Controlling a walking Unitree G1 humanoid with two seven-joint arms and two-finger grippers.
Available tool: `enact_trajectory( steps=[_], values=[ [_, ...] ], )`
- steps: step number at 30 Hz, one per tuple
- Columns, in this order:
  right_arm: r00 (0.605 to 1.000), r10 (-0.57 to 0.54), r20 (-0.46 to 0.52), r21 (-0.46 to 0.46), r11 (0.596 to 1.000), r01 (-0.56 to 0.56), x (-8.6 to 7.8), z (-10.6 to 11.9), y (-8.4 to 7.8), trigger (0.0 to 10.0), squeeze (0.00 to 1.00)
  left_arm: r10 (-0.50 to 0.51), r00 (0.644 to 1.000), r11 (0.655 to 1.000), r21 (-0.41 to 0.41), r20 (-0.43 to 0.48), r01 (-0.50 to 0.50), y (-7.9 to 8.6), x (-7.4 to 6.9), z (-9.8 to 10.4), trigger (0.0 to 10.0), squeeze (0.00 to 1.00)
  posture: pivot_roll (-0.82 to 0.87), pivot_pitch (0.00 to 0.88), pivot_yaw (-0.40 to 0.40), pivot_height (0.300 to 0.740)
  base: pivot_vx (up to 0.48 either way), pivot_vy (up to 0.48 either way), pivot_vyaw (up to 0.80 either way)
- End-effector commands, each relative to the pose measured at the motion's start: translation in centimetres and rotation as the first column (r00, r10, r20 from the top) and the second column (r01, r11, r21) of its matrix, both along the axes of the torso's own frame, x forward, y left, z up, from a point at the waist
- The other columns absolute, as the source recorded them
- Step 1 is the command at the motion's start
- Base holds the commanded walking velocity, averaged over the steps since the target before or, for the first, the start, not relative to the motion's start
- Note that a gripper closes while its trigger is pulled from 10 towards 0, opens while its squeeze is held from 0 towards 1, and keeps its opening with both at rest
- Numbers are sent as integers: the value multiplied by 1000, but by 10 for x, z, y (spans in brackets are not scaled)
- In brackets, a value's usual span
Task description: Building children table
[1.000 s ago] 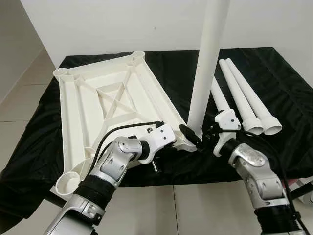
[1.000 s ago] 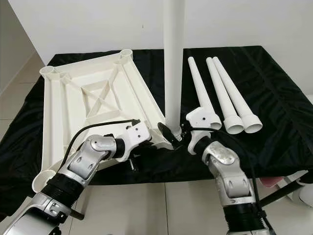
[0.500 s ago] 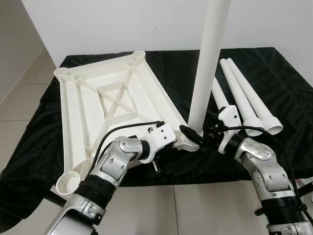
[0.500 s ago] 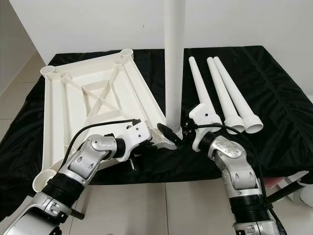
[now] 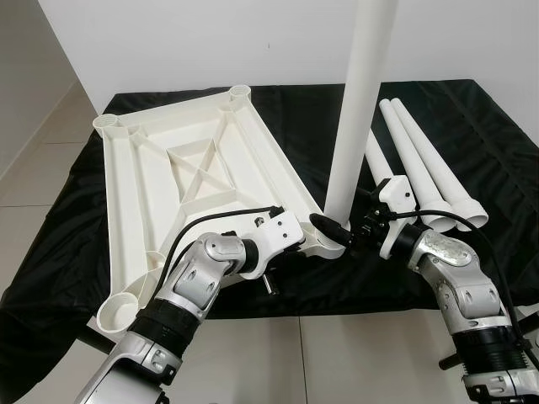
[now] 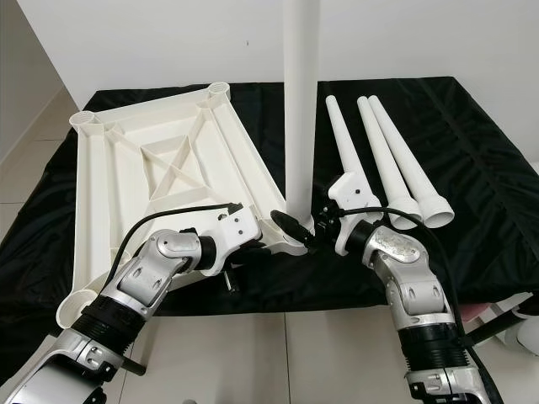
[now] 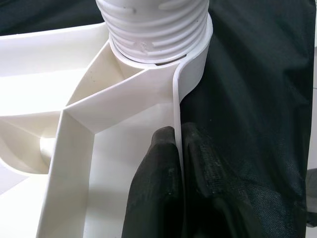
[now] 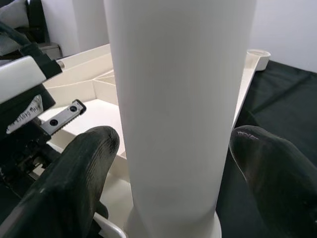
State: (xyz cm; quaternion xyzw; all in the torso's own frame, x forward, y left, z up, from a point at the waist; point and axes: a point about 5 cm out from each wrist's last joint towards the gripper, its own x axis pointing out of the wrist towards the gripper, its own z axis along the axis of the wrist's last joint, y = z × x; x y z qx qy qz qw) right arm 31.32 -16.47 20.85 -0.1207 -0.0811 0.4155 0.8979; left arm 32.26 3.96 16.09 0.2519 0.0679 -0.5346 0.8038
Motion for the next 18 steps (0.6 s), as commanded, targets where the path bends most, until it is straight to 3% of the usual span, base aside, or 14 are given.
enact_trajectory(
  steps=[1, 11, 12, 14, 16, 17, 18],
  values=[
    [1000, 16, 1, -1, 1000, -16, 0, -1, 0, 10000, 0, 75, 995, 997, -42, 67, -72, 3, 6, 8, 10000, 0, -116, 131, 84, 740, 0, 0, 0],
    [1000, 30, -5, -11, 999, -30, 0, -3, 0, 10000, 0, 75, 995, 996, -42, 67, -72, 3, 5, 7, 10000, 0, -116, 133, 84, 740, 0, 0, 0],
    [999, 33, -7, -9, 999, -33, 0, -3, 1, 4235, 0, 75, 995, 997, -42, 66, -72, 3, 5, 7, 10000, 0, -115, 133, 85, 740, 0, 0, 0],
    [999, 33, -7, -9, 999, -33, 0, -3, 1, 4235, 0, 75, 995, 997, -42, 66, -72, 3, 5, 7, 10000, 0, -115, 133, 85, 740, 0, 0, 0],
    [999, 38, -9, -6, 999, -38, 0, -5, 2, 1961, 0, 73, 995, 997, -41, 67, -71, 3, 5, 7, 10000, 0, -113, 135, 87, 740, 0, 0, 0],
    [999, 40, -11, -3, 999, -40, 0, -5, 2, 0, 0, 73, 995, 997, -40, 67, -70, 4, 5, 7, 10000, 0, -113, 135, 87, 740, 0, 0, 0],
    [999, 40, -11, -3, 999, -40, 0, -5, 2, 0, 0, 73, 995, 997, -40, 67, -70, 4, 5, 7, 10000, 0, -113, 135, 87, 740, 0, 0, 0]
  ],
)
